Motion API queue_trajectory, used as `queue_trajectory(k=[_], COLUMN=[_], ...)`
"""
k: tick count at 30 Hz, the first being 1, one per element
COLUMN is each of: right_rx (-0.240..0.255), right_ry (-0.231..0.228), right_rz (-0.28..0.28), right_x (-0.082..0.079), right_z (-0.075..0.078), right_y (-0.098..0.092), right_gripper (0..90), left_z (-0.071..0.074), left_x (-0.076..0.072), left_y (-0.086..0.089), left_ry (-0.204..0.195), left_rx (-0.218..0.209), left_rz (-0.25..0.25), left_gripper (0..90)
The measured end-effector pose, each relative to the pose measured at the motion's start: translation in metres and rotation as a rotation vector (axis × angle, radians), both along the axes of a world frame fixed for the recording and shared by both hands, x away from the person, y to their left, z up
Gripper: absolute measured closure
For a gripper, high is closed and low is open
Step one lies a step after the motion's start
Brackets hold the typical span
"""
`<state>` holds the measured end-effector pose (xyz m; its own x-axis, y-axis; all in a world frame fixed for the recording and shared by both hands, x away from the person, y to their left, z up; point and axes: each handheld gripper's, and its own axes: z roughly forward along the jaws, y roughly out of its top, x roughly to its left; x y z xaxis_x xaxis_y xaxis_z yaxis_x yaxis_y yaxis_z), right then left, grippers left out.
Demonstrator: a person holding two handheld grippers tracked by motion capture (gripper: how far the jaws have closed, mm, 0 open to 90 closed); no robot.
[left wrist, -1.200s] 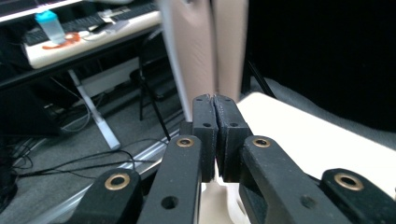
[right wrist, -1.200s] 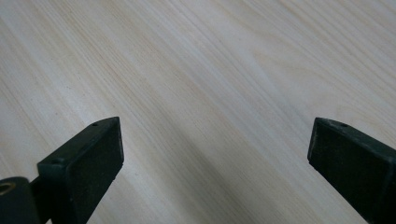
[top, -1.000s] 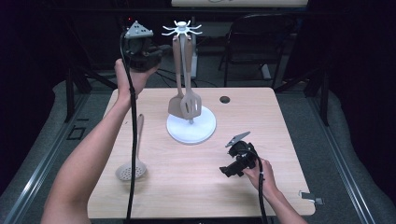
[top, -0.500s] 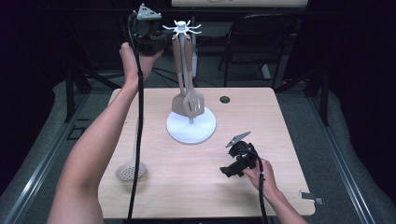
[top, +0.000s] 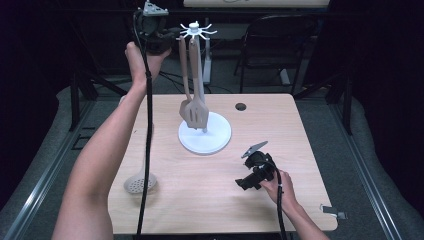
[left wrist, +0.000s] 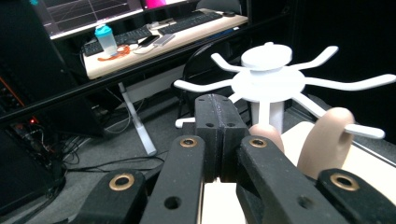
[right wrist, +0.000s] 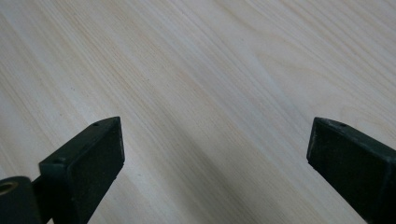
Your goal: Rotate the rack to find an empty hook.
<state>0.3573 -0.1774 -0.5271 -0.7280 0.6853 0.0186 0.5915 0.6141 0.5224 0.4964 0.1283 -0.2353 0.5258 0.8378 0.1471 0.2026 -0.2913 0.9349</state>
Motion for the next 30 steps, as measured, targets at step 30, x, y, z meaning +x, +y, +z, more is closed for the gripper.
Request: queue_trajectory(k=[30], right_rx=[-0.009], right_ry=[0.0], right_rz=[0.006], right_x=[0.0], right_z=[0.0], right_y=[0.002], right_gripper=[4.0], left_z=[0.0], left_x=[-0.039], left_y=[0.005], left_ry=[-0.013], left_rx=[0.01], left_rz=[-0.066], left_gripper=[90.0])
